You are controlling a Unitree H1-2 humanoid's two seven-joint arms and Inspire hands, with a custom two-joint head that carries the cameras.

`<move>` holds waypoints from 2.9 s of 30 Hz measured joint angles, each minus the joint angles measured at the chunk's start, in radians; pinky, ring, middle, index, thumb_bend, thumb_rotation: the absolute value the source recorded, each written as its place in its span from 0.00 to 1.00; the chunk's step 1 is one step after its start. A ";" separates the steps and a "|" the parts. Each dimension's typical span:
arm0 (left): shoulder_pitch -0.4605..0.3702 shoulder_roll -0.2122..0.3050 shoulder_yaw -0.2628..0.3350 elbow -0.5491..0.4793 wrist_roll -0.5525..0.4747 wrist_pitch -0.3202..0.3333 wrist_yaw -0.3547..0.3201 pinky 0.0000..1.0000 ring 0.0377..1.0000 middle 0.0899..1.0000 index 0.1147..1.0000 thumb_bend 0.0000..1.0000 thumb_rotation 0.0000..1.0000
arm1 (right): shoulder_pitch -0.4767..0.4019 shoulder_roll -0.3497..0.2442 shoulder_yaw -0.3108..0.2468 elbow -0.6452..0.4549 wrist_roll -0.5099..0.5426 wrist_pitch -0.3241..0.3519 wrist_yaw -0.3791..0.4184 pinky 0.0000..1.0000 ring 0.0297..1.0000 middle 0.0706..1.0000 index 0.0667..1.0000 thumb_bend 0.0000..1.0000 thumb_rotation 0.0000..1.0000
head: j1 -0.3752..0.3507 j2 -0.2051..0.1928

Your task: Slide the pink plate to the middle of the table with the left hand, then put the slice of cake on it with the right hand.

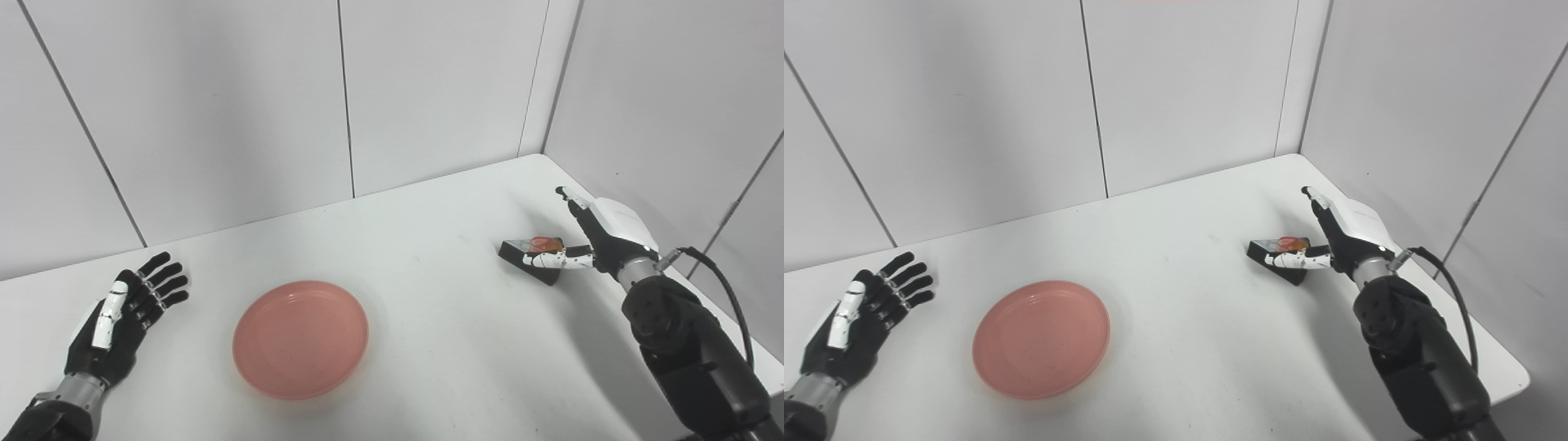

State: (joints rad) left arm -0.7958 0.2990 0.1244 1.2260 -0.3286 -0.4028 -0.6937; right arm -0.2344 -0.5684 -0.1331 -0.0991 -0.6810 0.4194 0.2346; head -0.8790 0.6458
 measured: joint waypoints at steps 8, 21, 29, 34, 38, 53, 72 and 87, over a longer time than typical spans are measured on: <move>0.001 0.003 0.000 0.000 0.000 -0.001 -0.006 0.79 0.81 0.82 0.80 0.54 0.91 | -0.041 -0.008 0.029 0.049 0.024 0.000 -0.001 0.79 0.90 0.95 0.96 1.00 0.56 | -0.003 0.006; 0.009 0.006 -0.002 -0.018 0.003 0.002 -0.012 0.79 0.81 0.82 0.80 0.53 0.91 | -0.064 -0.025 0.085 0.101 0.075 0.002 0.031 0.72 0.85 0.92 0.94 1.00 0.52 | -0.003 0.023; 0.015 0.008 -0.001 -0.033 0.002 0.014 -0.016 0.79 0.81 0.82 0.80 0.53 0.90 | -0.086 -0.031 0.135 0.146 0.065 0.015 0.043 0.73 0.87 0.90 0.92 1.00 0.51 | -0.003 0.034; 0.018 0.010 -0.001 -0.038 0.002 0.018 -0.024 0.79 0.81 0.82 0.80 0.53 0.90 | -0.094 -0.042 0.140 0.159 0.072 0.020 0.042 0.76 0.89 0.92 0.92 1.00 0.48 | -0.005 0.038; 0.026 0.011 -0.001 -0.055 0.002 0.026 -0.024 0.79 0.81 0.82 0.80 0.53 0.91 | -0.095 -0.043 0.140 0.161 0.073 0.030 0.042 0.77 0.89 0.93 0.91 1.00 0.47 | -0.003 0.041; 0.031 0.012 -0.001 -0.064 0.002 0.028 -0.035 0.79 0.82 0.83 0.80 0.52 0.91 | -0.107 -0.064 0.136 0.208 0.091 0.032 0.019 0.80 0.89 0.91 0.89 0.97 0.37 | -0.003 0.051; 0.064 0.017 0.001 -0.133 -0.004 0.071 -0.036 0.79 0.81 0.82 0.80 0.51 0.90 | -0.105 -0.072 0.080 0.220 -0.020 0.038 0.099 0.40 0.44 0.45 0.45 0.53 0.02 | -0.002 0.064; 0.075 0.017 0.001 -0.157 -0.004 0.086 -0.035 0.80 0.82 0.83 0.80 0.51 0.91 | -0.098 -0.058 0.051 0.234 0.021 0.038 0.075 0.40 0.44 0.44 0.46 0.53 0.00 | 0.008 0.068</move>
State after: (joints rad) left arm -0.7207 0.3159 0.1258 1.0695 -0.3328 -0.3165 -0.7290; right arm -0.3328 -0.6263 -0.0820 0.1346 -0.6599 0.4570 0.3091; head -0.8713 0.7133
